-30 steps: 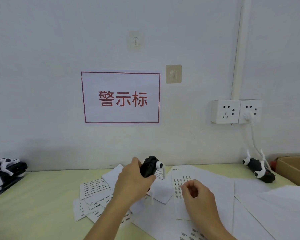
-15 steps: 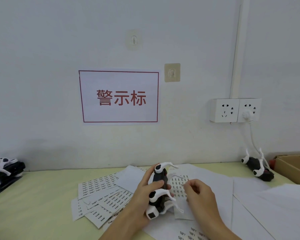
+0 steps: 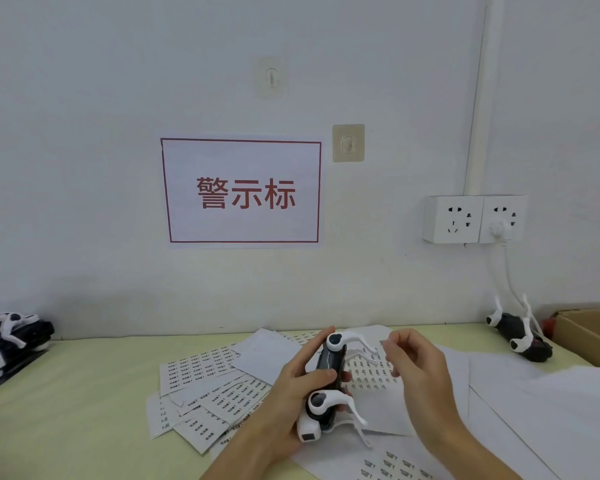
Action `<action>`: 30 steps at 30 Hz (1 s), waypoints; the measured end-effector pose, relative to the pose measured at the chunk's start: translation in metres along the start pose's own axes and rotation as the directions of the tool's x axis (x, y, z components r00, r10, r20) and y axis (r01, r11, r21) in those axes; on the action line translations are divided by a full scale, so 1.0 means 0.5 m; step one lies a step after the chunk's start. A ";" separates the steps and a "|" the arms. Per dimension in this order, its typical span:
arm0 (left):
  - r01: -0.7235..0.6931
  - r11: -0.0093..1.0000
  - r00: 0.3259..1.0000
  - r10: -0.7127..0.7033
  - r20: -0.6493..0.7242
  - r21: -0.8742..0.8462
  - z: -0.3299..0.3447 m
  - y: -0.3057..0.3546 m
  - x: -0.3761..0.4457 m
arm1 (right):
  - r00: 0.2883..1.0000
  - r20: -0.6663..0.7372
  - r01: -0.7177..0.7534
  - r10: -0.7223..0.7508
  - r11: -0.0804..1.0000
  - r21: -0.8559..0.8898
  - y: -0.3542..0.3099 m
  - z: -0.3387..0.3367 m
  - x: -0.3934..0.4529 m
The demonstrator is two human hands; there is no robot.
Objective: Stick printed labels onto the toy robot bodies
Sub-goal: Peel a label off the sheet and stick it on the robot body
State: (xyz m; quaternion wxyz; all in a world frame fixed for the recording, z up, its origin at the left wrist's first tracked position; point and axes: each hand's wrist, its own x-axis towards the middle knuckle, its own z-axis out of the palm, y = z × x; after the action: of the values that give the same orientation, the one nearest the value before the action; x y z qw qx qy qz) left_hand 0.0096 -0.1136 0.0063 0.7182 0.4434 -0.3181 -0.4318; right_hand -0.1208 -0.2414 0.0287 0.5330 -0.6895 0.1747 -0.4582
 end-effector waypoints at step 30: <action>-0.015 0.996 1.000 0.016 -0.007 0.091 0.004 -0.005 0.007 | 0.829 0.545 0.275 0.125 0.758 -0.592 -0.068 0.033 0.099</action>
State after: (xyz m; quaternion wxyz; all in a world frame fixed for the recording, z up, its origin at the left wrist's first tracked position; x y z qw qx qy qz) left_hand 0.0087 -0.1183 0.0049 0.7019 0.4748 -0.3379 -0.4095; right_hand -0.0901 -0.2555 0.0810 0.2684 -0.9389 0.1311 -0.1711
